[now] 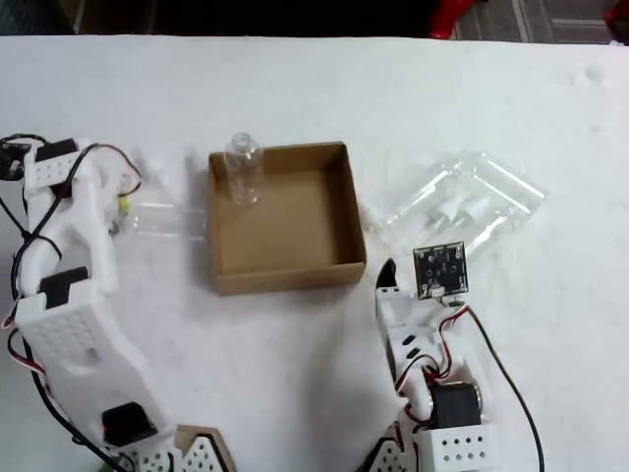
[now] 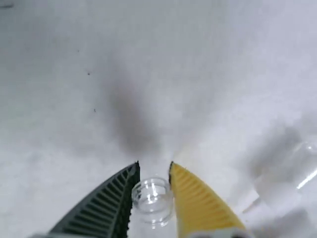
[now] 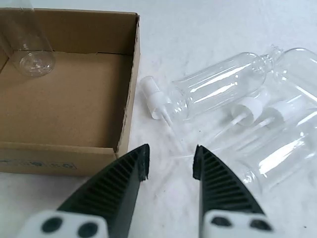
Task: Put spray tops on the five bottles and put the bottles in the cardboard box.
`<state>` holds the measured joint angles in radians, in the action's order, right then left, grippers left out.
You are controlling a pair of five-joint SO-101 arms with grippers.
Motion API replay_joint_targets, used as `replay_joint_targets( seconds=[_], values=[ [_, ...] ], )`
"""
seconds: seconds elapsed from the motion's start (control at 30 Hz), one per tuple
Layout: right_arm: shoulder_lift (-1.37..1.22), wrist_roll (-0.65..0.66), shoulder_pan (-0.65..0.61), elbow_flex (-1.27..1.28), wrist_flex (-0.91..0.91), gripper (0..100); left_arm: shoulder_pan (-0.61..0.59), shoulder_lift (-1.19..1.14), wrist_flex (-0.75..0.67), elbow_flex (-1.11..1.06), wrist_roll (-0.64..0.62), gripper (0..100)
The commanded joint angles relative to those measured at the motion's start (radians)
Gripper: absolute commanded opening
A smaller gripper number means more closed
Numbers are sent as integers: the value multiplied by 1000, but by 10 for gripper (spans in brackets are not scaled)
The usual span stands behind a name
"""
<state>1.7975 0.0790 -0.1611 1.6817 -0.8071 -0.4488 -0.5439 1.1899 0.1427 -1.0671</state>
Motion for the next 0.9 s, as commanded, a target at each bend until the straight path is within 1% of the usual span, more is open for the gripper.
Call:
replay_joint_targets(
  seconds=[0.0,0.1,0.2,0.33,0.47,0.53,0.67,0.73,0.8,0.87],
  values=[
    [-1,0,-10,9,-4,132,18,16,8,51,-14,71],
    [-1,0,-10,9,-4,132,18,27,14,51,-14,24],
    [-1,0,-10,9,-4,131,-1,44,25,74,-11,26],
    [-1,0,-10,9,-4,131,-35,85,112,135,-8,20],
    [-1,0,-10,9,-4,131,-44,137,264,232,2,20],
    [-1,0,-10,9,-4,131,-44,159,331,304,89,20],
    [-1,0,-10,9,-4,131,-39,186,436,453,373,20],
    [-1,0,-10,9,-4,131,-39,188,463,520,476,20],
    [-1,0,-10,9,-4,131,-39,189,479,569,531,20],
    [-1,0,-10,9,-4,131,-38,193,506,614,542,20]
  ],
)
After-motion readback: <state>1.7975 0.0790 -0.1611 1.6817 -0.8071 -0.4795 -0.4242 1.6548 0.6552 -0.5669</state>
